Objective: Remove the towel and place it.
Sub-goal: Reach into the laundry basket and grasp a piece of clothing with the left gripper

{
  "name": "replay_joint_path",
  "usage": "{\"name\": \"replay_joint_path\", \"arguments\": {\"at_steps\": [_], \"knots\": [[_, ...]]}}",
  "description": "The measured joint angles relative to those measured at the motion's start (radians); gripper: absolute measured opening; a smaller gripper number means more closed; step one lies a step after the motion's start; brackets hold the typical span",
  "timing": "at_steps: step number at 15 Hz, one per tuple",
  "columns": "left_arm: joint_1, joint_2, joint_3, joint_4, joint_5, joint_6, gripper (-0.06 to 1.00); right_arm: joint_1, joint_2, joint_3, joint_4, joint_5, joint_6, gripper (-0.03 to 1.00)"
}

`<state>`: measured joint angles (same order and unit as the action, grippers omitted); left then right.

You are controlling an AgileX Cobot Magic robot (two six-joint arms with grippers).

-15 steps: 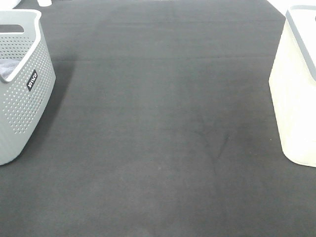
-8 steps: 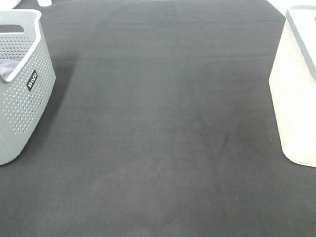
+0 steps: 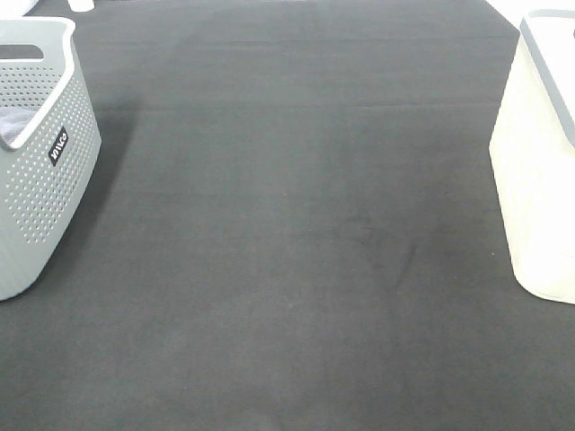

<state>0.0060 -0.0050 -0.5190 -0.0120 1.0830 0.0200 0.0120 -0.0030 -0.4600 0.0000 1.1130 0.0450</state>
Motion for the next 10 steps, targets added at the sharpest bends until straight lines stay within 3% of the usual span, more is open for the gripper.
{"name": "replay_joint_path", "arguments": {"at_steps": [10], "knots": [[0.000,0.000,0.000,0.012,0.000,0.000,0.99,0.000,0.000,0.000,0.000,0.000,0.000,0.76]]}}
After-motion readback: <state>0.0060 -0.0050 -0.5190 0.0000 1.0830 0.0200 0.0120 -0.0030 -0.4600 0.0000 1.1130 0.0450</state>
